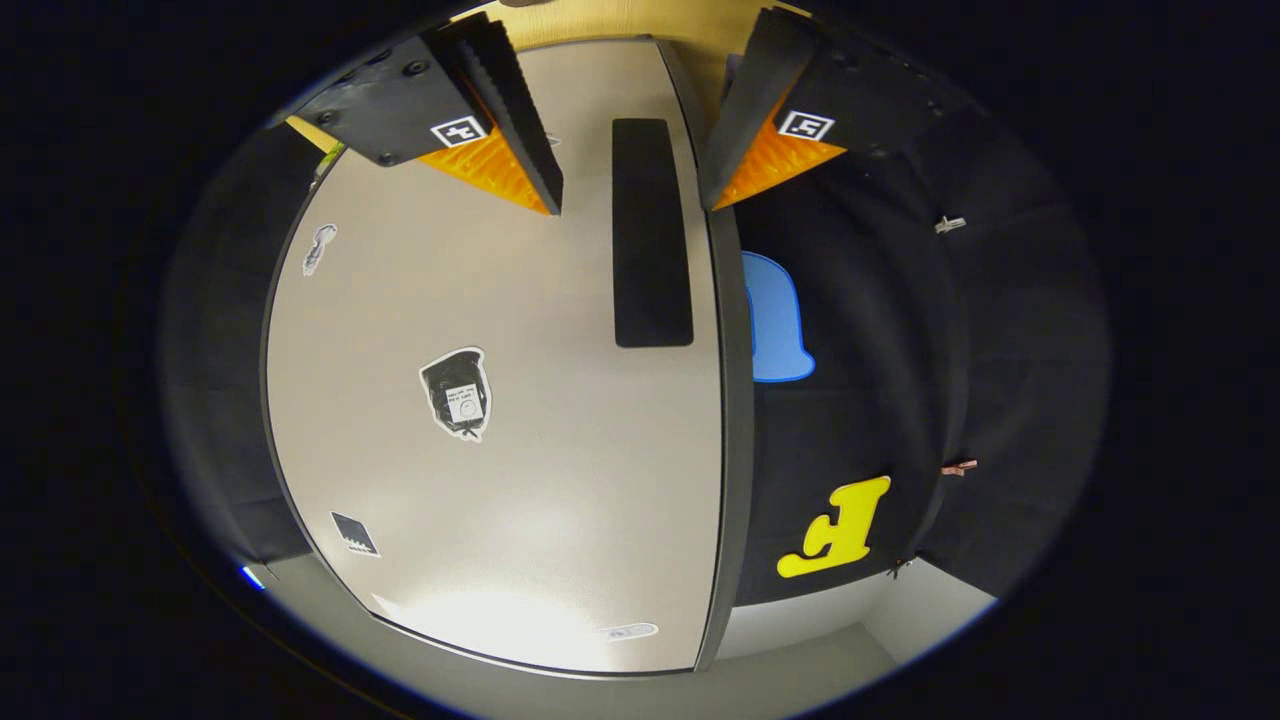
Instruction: Open the shoe cabinet door, grab the shoes and put them into the shoe cabinet, then close the shoe cabinet door.
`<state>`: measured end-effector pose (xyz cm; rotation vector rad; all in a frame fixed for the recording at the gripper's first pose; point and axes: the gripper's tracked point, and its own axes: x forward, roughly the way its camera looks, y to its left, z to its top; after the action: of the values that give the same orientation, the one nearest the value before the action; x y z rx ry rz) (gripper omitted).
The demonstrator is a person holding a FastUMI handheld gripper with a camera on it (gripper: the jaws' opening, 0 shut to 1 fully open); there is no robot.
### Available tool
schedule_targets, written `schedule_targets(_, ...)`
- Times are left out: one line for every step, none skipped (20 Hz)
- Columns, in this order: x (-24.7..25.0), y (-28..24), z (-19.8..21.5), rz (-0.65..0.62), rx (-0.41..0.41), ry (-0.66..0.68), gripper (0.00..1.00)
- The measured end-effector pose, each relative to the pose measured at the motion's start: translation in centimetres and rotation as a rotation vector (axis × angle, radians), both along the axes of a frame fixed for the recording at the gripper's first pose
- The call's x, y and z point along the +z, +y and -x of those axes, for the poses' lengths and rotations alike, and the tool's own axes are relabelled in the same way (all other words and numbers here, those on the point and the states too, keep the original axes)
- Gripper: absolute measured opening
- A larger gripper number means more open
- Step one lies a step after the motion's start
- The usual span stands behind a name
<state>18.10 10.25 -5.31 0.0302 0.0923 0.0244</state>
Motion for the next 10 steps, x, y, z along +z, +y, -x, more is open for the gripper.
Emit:
schedule_targets(0.02, 0.08, -0.17, 0.003, 0.0, -0.005, 0.86)
schedule_targets(0.06, 0.13, -0.29, 0.007, -0.003, -0.01, 0.8)
schedule_targets(0.16, 0.76, -0.39, 0.007, 0.021, -0.02, 0.67)
schedule_targets(0.13, 0.65, -0.12, 0.018, 0.014, -0.02, 0.53)
schedule_targets(0.3, 0.77, -0.03, 0.022, 0.005, -0.019, 0.44)
schedule_targets(0.09, 0.63, -0.17, 0.021, 0.001, -0.016, 0.36)
schedule_targets(0.04, 0.7, -0.28, 0.015, 0.0, -0.015, 0.35)
schedule_targets(0.13, 0.62, -0.22, 0.014, -0.001, -0.01, 0.29)
schedule_targets(-0.01, 0.63, -0.11, 0.016, 0.002, 0.0, 0.2)
schedule_targets(0.0, 0.63, -0.05, 0.02, 0.005, 0.004, 0.19)
